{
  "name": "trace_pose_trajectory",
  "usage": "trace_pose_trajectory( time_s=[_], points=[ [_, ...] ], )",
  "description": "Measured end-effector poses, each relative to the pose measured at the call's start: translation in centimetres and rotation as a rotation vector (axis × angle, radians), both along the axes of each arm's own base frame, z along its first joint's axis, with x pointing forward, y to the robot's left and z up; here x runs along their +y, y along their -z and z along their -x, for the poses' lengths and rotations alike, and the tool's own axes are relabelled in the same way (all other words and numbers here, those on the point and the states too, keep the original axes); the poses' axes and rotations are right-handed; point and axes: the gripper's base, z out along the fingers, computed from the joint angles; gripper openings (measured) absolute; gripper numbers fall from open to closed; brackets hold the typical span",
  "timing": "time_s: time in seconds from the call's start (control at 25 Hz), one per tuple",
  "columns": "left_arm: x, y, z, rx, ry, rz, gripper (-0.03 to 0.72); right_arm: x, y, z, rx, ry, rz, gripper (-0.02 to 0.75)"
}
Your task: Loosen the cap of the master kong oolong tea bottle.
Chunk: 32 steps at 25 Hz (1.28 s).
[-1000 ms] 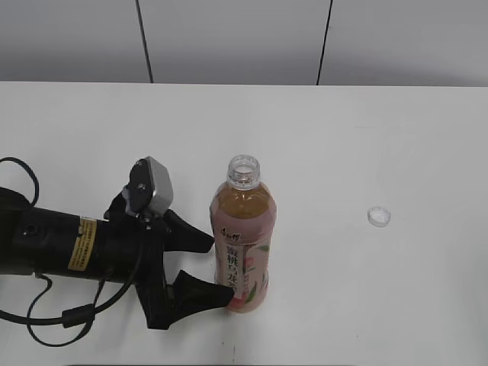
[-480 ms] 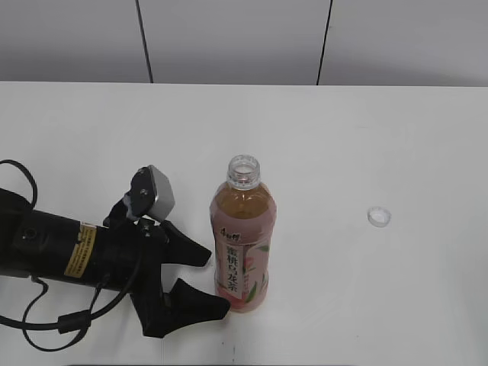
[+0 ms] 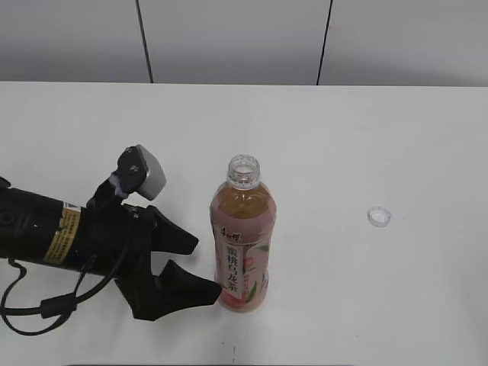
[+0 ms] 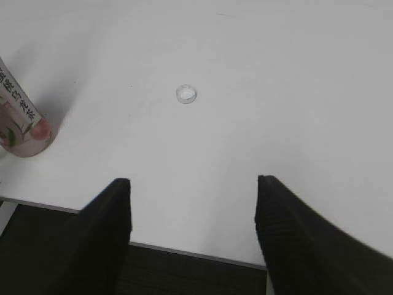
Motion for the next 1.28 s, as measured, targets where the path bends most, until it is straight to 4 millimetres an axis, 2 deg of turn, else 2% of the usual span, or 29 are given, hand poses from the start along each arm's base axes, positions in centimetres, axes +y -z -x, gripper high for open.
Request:
trace_pose_trajectory(
  time_s=[0.44,0.84,1.28],
  points=[
    [0.7,-3.2,1.2,0.064,-0.032,-0.033,0.591,0.0,0.0,0.0,0.0,0.0,0.0,0.482],
    [0.9,-5.7,2.1,0.042,-0.025,0.0,0.583,0.0,0.0,0.0,0.0,0.0,0.0,0.482],
    [1.0,-7.6,2.7,0.0,-0.019,0.037,0.571,0.0,0.0,0.0,0.0,0.0,0.0,0.482]
  ],
)
